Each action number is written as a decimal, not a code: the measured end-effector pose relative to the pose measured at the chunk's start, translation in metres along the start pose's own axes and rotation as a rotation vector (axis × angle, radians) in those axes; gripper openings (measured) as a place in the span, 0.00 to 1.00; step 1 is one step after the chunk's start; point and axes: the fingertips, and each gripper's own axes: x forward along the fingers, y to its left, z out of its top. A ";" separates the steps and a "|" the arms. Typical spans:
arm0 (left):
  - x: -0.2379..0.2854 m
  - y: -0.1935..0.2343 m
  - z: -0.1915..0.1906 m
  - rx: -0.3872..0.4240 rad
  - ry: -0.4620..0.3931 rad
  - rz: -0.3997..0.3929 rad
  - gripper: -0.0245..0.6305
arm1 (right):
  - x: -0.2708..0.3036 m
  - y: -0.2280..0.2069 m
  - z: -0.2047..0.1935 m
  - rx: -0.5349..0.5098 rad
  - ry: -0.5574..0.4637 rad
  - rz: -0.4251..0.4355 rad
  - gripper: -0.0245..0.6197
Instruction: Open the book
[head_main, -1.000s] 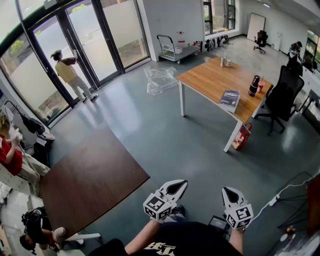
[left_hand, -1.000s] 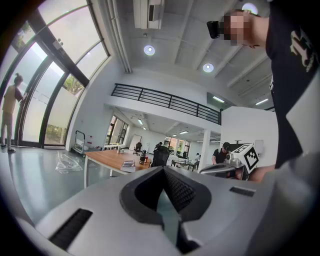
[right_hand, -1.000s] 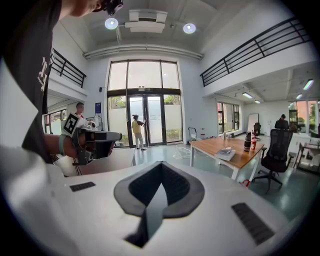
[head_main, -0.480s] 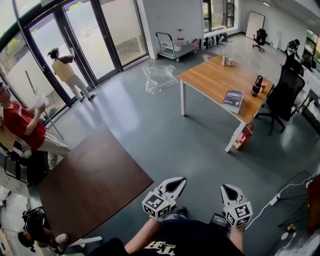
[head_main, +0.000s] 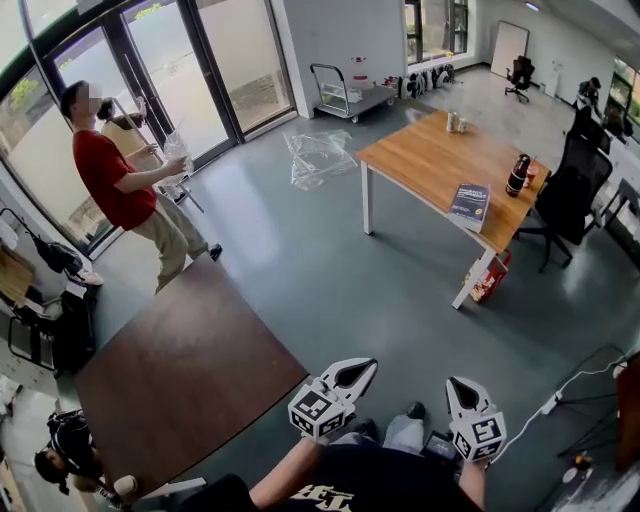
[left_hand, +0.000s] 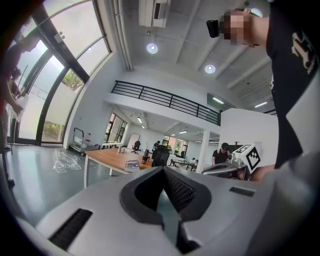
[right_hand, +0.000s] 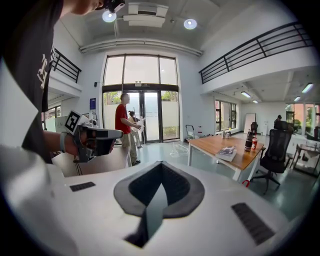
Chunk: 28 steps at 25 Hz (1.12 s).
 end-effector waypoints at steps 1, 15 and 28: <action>0.005 0.002 0.000 -0.001 0.003 0.002 0.05 | 0.003 -0.004 0.000 0.002 0.000 0.005 0.02; 0.103 0.037 0.038 0.040 0.006 0.032 0.05 | 0.068 -0.100 0.044 -0.003 -0.060 0.051 0.02; 0.215 0.038 0.052 0.067 0.021 -0.024 0.05 | 0.091 -0.199 0.054 0.016 -0.082 0.031 0.02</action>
